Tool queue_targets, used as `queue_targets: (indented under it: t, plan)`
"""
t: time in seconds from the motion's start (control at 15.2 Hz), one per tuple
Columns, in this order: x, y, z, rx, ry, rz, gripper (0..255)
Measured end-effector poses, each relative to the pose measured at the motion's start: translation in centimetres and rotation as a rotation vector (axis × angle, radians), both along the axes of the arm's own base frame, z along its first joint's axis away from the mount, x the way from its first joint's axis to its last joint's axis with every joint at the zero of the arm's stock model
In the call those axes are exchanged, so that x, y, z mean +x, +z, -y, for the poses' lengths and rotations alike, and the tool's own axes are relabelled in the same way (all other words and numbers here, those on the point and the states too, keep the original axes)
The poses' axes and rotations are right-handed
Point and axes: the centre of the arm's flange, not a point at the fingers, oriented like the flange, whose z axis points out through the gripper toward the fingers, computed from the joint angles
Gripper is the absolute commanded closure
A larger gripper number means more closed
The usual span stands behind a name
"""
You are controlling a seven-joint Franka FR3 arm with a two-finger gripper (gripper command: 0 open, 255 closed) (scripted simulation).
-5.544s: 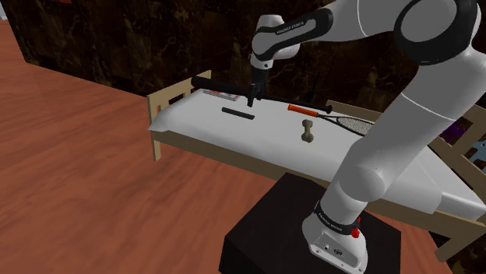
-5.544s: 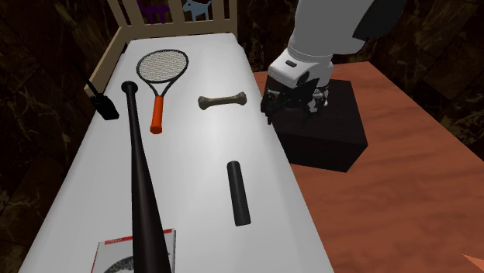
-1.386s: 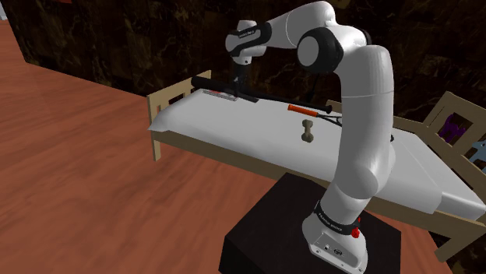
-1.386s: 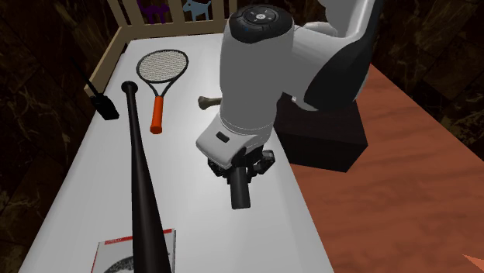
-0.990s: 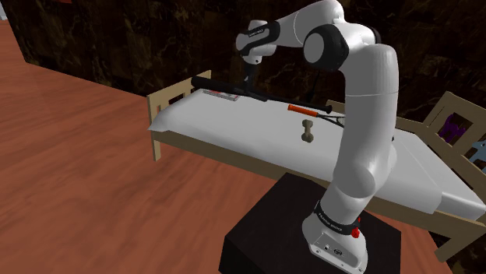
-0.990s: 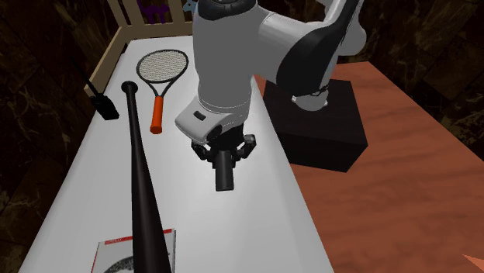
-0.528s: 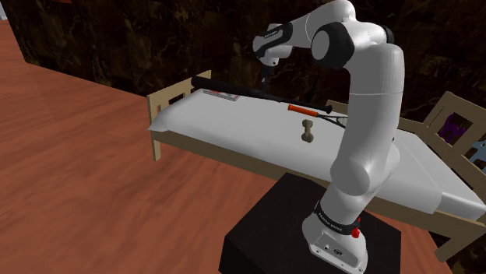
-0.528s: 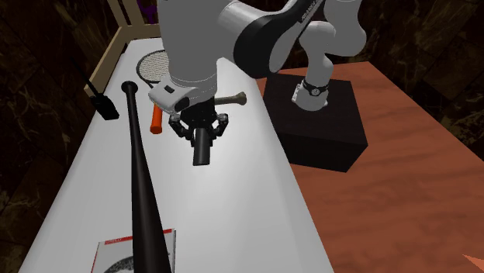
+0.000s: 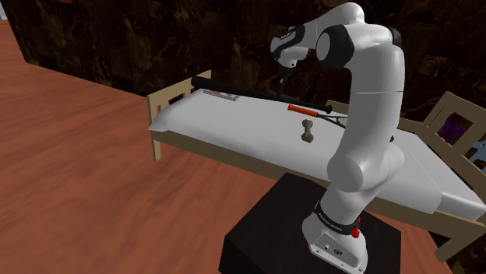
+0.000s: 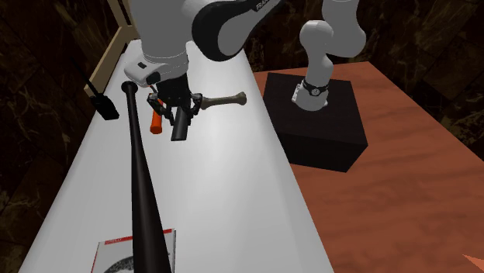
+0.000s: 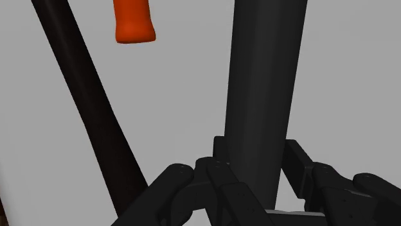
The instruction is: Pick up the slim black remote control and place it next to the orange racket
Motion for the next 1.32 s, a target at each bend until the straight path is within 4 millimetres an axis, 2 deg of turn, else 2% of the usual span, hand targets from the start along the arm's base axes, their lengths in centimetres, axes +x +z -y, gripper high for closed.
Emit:
queue_targets:
  t: [0.26, 0.53, 0.79, 1.32]
  plan:
    - [-3.3, 0.0, 4.4, 0.001, 0.000, 0.000, 255]
    - [-5.8, -0.5, 8.4, 0.000, 0.000, 0.000, 255]
    - [-6.3, -2.3, 9.1, 0.001, 0.002, 0.000, 255]
    - [-6.1, -6.5, 9.1, 0.001, 0.002, 0.000, 255]
